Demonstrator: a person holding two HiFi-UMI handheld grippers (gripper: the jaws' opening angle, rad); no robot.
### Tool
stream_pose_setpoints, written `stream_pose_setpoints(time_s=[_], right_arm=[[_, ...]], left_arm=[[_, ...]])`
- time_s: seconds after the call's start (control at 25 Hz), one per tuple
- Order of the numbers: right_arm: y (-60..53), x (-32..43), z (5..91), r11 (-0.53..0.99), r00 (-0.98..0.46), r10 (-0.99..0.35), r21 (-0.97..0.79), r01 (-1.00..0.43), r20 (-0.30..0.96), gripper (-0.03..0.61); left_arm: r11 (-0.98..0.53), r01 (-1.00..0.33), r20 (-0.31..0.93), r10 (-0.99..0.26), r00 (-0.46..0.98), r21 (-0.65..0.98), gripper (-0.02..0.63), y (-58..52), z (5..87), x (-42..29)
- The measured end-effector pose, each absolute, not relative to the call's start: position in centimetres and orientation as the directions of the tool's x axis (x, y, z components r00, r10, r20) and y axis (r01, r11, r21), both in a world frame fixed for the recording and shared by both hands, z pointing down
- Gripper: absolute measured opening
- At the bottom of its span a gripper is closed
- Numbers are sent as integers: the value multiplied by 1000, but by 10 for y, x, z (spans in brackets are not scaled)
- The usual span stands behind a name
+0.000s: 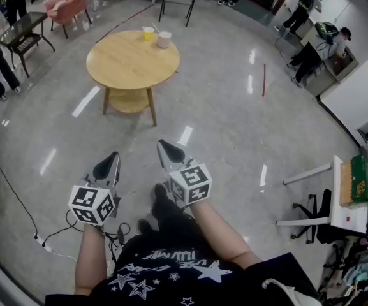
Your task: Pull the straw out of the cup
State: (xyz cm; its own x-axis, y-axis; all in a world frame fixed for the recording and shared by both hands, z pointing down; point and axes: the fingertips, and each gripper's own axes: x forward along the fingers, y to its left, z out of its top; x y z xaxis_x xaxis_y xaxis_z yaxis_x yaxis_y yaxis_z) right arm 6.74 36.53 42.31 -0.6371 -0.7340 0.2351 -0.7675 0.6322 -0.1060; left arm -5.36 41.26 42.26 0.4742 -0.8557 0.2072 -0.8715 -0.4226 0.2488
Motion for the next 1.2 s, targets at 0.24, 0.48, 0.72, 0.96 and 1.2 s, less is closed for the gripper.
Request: stream_pose_setpoints(time_s=[0.24, 0.48, 0.72, 0.96, 1.2], right_arm=[[337, 64, 427, 643, -652, -722, -124, -756, 232, -2], [289, 59, 437, 649, -664, -710, -149, -746, 234, -2], [232, 61, 446, 638, -660, -706, -176, -750, 255, -2], [174, 66, 450, 645, -665, -699, -170, -745, 264, -2], [127, 68, 444, 660, -680, -687, -170, -731, 257, 0]], left_arm=[[-403, -882, 218, -863, 455, 243, 6, 390, 425, -56], [-375, -895, 232, -874, 428, 240, 6, 350, 437, -64], [-361, -898, 256, -870, 421, 251, 6, 296, 445, -64], [-350, -903, 266, -872, 412, 251, 6, 235, 451, -59], [-334, -910, 276, -876, 396, 245, 6, 190, 446, -56]])
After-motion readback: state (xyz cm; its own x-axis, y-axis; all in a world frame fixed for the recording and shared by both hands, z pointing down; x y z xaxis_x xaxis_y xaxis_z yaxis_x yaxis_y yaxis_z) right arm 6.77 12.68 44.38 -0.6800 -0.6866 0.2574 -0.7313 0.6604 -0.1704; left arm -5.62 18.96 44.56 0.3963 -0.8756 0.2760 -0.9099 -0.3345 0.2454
